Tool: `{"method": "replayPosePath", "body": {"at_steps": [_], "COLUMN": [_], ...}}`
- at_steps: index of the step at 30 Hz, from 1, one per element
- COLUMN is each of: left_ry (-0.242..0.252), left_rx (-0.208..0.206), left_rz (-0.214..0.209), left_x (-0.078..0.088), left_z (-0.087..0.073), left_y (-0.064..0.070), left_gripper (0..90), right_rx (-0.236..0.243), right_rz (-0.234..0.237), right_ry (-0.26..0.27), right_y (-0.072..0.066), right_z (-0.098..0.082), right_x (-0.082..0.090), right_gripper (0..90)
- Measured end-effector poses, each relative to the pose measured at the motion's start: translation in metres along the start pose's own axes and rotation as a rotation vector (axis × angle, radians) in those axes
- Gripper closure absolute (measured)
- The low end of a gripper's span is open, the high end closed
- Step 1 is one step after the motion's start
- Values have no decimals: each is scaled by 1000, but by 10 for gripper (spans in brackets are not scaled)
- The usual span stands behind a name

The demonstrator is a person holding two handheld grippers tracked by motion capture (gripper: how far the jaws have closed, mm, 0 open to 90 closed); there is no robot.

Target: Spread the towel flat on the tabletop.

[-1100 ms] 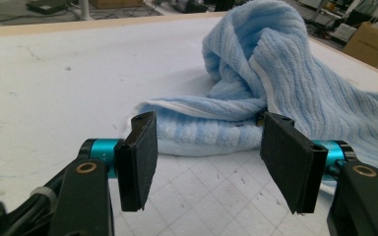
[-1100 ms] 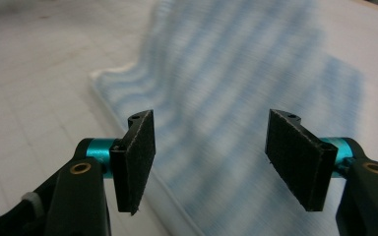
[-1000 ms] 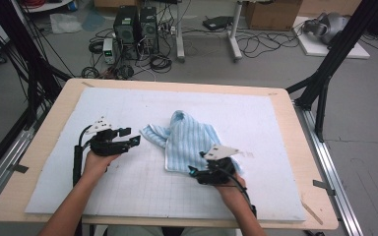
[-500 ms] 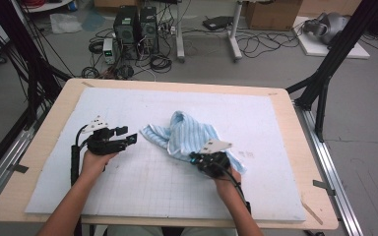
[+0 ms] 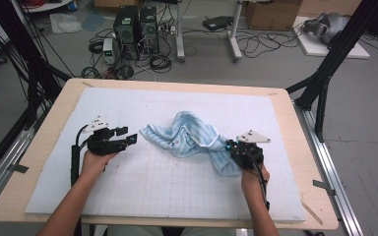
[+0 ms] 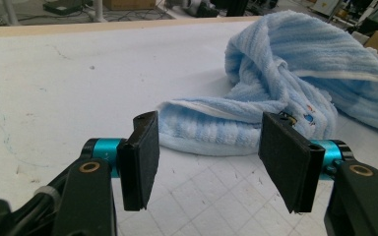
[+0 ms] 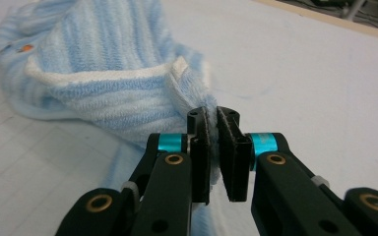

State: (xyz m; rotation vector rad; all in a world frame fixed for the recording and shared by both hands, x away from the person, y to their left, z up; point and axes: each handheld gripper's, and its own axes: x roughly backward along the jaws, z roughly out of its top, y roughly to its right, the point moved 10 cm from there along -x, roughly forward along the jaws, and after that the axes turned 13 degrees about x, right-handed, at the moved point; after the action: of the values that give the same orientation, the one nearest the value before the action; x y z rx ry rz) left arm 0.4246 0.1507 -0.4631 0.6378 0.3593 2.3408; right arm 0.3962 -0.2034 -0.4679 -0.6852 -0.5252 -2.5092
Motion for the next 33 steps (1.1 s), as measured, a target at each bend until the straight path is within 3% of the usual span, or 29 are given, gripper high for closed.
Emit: {"method": "replayPosePath", "body": {"at_steps": [2, 8, 11, 12, 13, 15, 18, 20, 21, 24, 27, 29, 33], "left_ry": [-4, -33, -56, -58, -61, -62, -68, -73, -72, -96, -112, -130, -163], "left_rx": [1, -47, -66, -68, -71, -71, -77, -86, -88, -97, -124, -146, -177], "left_rz": [-1, -34, -38, -40, -45, -47, -59, -66, -67, -68, -83, -91, -118], "left_x": [-1, -8, -12, -13, -14, -16, -21, -24, -27, -40, -54, -65, -88], "left_z": [-1, -6, -10, -11, -11, -11, -9, -7, -5, -2, 1, 2, 3], "left_y": [0, 10, 14, 15, 15, 16, 20, 23, 25, 29, 36, 41, 55], "left_gripper": [411, 440, 439, 438, 438, 438, 428, 427, 417, 381, 373, 371, 372], "right_rx": [-36, -35, -55, -80, -80, -88, -136, -152, -153, -144, -149, -129, -101], "right_rz": [-2, -43, -92, -132, -132, -161, -179, -165, -147, -152, -128, -94, -38], "right_ry": [-1, -15, -26, -40, -40, -71, -101, -92, -65, -32, 22, 48, 57], "right_y": [7, 21, 40, 55, 55, 70, 86, 86, 81, 77, 69, 62, 45], "right_z": [-5, -14, -16, -19, -19, -24, -31, -31, -26, -19, -9, -5, -9], "right_x": [2, 4, 1, -1, -1, -6, -11, -11, -9, -4, 8, 14, 17], "right_gripper": [830, 832, 840, 841, 841, 840, 830, 811, 758, 600, 568, 556, 546]}}
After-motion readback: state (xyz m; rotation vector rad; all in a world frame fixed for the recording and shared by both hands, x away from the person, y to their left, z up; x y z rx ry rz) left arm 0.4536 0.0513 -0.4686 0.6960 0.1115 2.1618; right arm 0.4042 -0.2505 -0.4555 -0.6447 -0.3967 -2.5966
